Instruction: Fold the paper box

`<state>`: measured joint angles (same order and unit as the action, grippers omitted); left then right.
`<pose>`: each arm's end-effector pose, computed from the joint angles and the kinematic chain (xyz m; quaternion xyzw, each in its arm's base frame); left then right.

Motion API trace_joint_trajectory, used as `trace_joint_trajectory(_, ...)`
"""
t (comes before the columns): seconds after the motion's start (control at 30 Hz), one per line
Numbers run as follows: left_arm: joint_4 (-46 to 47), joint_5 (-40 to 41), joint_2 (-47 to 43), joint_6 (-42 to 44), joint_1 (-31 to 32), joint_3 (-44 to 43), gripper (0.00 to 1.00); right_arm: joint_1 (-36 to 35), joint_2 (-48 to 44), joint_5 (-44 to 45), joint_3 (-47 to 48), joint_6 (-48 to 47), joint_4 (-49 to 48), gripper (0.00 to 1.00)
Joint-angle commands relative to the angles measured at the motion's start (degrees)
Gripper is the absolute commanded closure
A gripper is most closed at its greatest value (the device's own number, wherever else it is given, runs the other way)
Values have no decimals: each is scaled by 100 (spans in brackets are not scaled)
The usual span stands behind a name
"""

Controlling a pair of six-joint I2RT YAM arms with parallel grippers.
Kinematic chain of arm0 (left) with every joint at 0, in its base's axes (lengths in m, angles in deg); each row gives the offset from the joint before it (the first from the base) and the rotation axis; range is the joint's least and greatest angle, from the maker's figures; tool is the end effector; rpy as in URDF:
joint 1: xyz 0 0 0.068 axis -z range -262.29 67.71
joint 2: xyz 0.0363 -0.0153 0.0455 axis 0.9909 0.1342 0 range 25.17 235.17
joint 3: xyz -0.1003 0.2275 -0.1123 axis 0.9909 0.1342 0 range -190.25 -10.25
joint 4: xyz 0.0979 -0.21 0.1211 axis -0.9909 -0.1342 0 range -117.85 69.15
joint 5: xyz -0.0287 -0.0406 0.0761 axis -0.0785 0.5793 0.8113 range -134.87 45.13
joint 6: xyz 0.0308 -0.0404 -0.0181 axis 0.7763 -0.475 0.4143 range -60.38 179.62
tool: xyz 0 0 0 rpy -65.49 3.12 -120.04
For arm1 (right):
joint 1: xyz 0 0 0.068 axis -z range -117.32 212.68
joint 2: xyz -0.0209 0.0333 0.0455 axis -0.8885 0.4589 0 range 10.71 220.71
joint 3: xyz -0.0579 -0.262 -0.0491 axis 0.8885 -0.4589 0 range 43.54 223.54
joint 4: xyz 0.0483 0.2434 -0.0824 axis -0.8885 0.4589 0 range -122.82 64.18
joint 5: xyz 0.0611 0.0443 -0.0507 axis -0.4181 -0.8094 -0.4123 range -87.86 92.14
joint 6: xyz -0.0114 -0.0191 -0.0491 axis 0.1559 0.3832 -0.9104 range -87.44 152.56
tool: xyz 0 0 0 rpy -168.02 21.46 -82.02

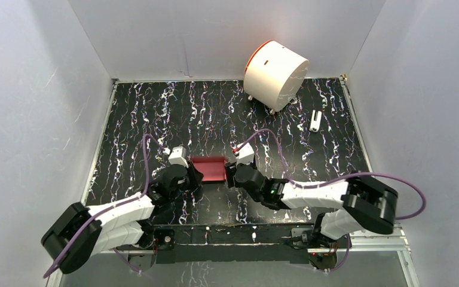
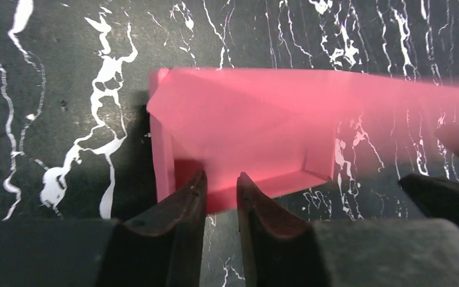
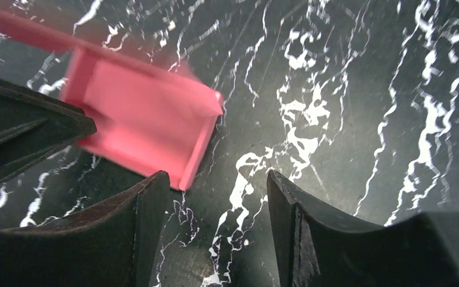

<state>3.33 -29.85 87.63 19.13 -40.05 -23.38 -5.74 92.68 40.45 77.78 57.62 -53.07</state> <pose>0.1552 -0.1285 0.1548 -0.0574 0.8378 -0.2685 0.4719 0.1246 0.2548 0.1869 -0.1401 0.8133 0.1648 0.5402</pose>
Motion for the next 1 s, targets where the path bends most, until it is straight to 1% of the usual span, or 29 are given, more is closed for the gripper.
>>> trace_joint_trajectory(0.0, -915, 210, -827, 116, -5, -280, 73, 144, -702, -296, 296, -904, 383, 29)
trace_joint_trajectory(0.13, -1348, 215, -1313, 46, -20, -415, 65, 506, -965, -856, 534, -1235, 771, 27)
trace_joint_trajectory(0.2, -1575, 186, -1493, 22, -30, -553, 57, 733, -1069, -1243, 575, -1274, 832, 27)
trace_joint_trajectory(0.23, -1721, 200, -1571, 34, -32, -639, 54, 857, -1111, -1577, 627, -1349, 834, 27)
trace_joint_trajectory(0.3, -2146, 381, -1713, 50, -54, -847, 47, 1052, -1147, -1861, 872, -1374, 1030, 27)
trace_joint_trajectory(0.4, -2717, 671, -1888, 39, -139, -1180, 40, 1519, -1032, -2543, 1337, -1377, 1222, 27)
trace_joint_trajectory(0.5, -3045, 721, -1987, -123, -319, -1494, 34, 1909, -642, -3151, 1843, -1172, 1423, 28)
trace_joint_trajectory(0.6, -3194, 751, -1973, -260, -582, -1780, 27, 2080, -288, -3082, 2295, -757, 1553, 28)
trace_joint_trajectory(0.7, -3137, 569, -1818, -332, -989, -1957, 24, 2177, 23, -2954, 2609, -235, 1577, 28)
trace_joint_trajectory(0.8, -3048, -78, -1472, -454, -1427, -2115, 22, 2244, 332, -3090, 2848, 318, 1637, 26)
trace_joint_trajectory(0.87, -2989, -384, -1190, -590, -1596, -2155, 21, 2253, 525, -3174, 2904, 633, 1645, 23)
trace_joint_trajectory(0.97, -2819, -768, -1005, -776, -1782, -2108, 20, 2271, 750, -3353, 2826, 1082, 1581, 22)
